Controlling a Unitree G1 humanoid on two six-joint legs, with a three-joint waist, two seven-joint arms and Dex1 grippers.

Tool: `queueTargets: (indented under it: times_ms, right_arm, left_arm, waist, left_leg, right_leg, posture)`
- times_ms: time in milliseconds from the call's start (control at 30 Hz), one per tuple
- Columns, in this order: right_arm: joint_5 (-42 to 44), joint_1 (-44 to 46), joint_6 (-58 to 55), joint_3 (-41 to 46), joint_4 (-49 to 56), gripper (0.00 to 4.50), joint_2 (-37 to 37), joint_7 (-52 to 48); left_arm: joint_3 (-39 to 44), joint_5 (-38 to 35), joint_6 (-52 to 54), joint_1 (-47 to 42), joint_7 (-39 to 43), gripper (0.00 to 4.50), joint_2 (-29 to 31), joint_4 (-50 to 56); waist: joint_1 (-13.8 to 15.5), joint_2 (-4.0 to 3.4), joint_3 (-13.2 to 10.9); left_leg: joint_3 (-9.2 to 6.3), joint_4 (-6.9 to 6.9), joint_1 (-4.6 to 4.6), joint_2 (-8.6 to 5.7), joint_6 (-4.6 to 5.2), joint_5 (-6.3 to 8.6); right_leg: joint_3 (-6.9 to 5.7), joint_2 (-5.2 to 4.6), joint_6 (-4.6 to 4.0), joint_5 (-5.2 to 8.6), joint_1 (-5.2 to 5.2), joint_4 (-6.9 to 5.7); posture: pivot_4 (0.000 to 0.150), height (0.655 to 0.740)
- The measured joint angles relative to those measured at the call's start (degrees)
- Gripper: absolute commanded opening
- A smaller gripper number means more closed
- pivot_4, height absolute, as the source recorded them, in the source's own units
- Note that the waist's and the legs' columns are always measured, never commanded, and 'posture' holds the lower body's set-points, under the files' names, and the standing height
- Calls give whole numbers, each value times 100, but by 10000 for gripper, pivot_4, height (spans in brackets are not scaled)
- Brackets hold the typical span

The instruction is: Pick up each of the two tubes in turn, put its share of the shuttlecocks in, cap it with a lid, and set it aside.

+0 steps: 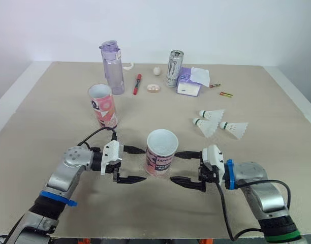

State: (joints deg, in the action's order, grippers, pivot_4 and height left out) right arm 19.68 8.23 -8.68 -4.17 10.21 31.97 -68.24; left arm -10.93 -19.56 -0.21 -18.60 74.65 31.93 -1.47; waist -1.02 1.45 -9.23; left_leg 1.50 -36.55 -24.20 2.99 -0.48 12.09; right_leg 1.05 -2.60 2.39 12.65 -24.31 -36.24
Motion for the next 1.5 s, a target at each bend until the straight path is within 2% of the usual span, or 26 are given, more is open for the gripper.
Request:
queueTargets:
  times_ms: [467, 800, 1133, 1300, 1500]
  right_arm:
    - [-208, 665, 228, -620, -446, 43184, -604, 411]
    - [-626, 963, 691, -1088, -1205, 43184, -972, 497]
    - [-768, 1213, 990, -1153, -1610, 43184, -1196, 559]
    - [-753, 1224, 1011, -1153, -1616, 30777, -1190, 463]
    - [-755, 1221, 1029, -1153, -1615, 30777, -1190, 474]
  left_arm:
    - [311, -190, 316, 435, -68, 45000, 305, 426]
    - [481, -202, 394, 641, -166, 45000, 393, 665]
    - [483, -237, 409, 702, -214, 45000, 420, 722]
    - [482, -235, 409, 739, -239, 45000, 440, 725]
    - [481, -229, 402, 738, -283, 45000, 440, 721]
  waist:
    - [-1, 1, 0]
    - [-14, 1, 0]
    - [-14, 1, 0]
    - [-14, 1, 0]
    - [-13, 1, 0]
  left_leg:
    - [-1, -7, 10, 23, -1, -1]
    - [4, -12, 26, 34, -1, -1]
    - [6, -12, 58, 52, -5, -3]
    - [8, -10, 66, 58, -5, -3]
    - [10, -10, 72, 58, -5, -3]
  right_leg:
    - [6, 29, -8, -10, -1, -19]
    - [13, 42, -17, -7, -2, -50]
    - [22, 66, -41, -3, 1, -88]
    - [25, 73, -48, 1, 3, -94]
    - [28, 73, -50, 1, 7, -95]
  posture:
    - [1500, 7400]
    - [1500, 7400]
    - [1500, 7400]
    - [1500, 7400]
    - [1500, 7400]
